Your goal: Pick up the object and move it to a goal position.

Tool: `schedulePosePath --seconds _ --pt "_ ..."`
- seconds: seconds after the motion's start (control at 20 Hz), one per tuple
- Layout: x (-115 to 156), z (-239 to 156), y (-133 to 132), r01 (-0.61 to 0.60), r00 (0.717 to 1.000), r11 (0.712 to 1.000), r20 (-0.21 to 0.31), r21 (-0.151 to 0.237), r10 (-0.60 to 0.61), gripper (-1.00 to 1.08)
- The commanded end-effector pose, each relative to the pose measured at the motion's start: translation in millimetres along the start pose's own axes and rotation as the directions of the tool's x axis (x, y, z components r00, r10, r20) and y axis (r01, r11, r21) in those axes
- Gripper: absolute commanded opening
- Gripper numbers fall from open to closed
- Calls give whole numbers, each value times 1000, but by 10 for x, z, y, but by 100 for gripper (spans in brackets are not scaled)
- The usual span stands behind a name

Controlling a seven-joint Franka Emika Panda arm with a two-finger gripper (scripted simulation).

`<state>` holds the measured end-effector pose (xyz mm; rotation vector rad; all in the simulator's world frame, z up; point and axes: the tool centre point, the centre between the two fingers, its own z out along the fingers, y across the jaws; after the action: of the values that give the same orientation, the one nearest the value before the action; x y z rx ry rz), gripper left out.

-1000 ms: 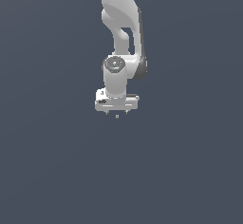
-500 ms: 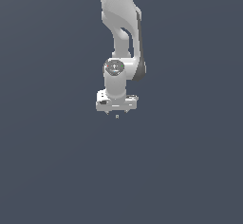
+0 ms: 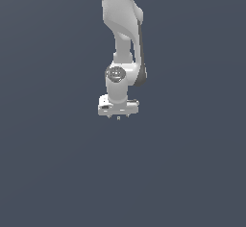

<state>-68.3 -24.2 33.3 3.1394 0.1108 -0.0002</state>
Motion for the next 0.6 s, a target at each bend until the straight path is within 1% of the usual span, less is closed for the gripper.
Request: schedulePosePath --seconds 0.0,0.35,0.4,0.55 --pt "-7 118 0 0 1000 1000 0 0 0 100" --pt "-1 246 -1 1 1000 1000 0 0 -1 100" --pt "-1 246 -1 1 1000 1000 0 0 -1 -100" --pt "-1 246 -1 1 1000 1000 0 0 -1 -100"
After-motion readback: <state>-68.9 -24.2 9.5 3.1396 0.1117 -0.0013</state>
